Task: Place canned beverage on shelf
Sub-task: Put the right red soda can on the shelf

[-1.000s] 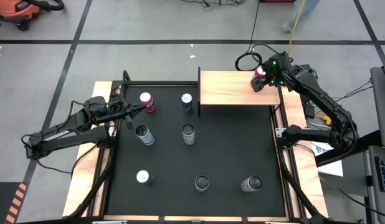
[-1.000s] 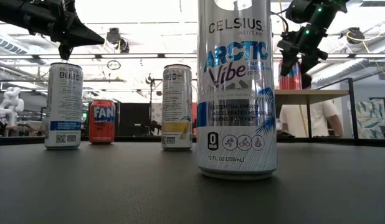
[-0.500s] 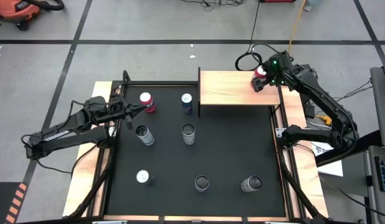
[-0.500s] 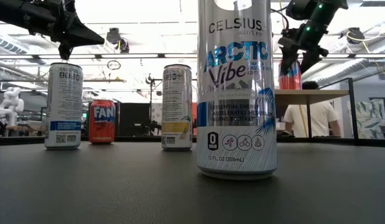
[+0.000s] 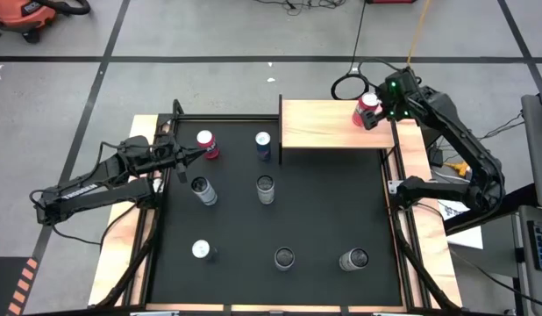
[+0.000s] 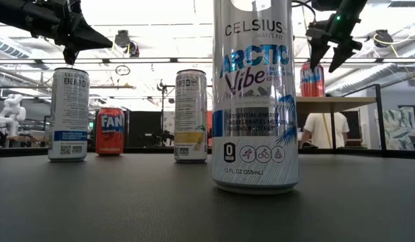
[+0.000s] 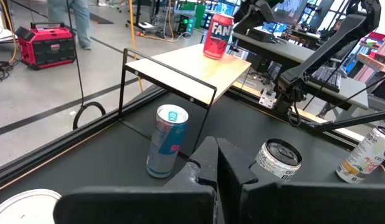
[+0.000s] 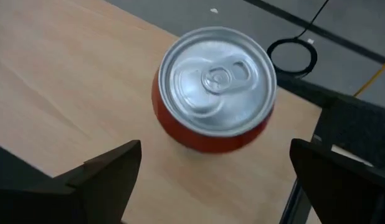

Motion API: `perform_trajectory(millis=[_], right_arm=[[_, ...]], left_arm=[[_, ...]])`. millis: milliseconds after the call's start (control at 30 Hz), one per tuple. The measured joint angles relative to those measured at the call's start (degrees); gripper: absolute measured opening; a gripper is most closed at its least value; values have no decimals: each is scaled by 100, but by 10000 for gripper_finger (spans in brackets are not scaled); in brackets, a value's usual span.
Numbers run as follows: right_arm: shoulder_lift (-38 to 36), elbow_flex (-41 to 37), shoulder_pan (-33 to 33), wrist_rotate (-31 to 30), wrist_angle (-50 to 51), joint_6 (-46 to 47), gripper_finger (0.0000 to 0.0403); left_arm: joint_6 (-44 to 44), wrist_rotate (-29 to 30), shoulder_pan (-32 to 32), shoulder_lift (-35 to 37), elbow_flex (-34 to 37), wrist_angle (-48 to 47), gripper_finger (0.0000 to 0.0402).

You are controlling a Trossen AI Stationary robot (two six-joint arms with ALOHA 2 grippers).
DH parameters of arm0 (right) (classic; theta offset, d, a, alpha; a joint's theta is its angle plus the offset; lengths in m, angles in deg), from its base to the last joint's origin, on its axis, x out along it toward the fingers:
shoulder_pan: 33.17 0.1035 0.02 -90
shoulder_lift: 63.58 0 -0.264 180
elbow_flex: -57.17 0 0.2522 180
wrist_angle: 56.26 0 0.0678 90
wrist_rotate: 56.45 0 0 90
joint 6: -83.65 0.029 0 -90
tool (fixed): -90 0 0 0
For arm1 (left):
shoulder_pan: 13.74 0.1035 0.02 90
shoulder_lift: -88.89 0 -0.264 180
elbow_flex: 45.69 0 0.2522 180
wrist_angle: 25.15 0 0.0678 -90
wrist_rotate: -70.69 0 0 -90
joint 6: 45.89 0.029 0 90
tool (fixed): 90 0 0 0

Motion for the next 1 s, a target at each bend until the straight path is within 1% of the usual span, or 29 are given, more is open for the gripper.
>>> perform_trajectory(millis=[300,400,500,633,800,1000], right_arm=[[2,16,28,51,539,333,385],[2,16,37,404,626,359,368],[2,16,69,750,636,501,341],[2,16,182,896,629,556,296],[2,16,368,915,532,633,234],[2,16,568,912,164,635,152]], left_arm=[[2,-1,0,-1,0,0,0],[4,0,-1,-1,0,0,0],[4,-1,-1,0,0,0,0],[4,-1,-2,-1,0,-1,0],[6,-1,-2,-1,0,-2,0],[6,-1,0,-1,0,0,0]])
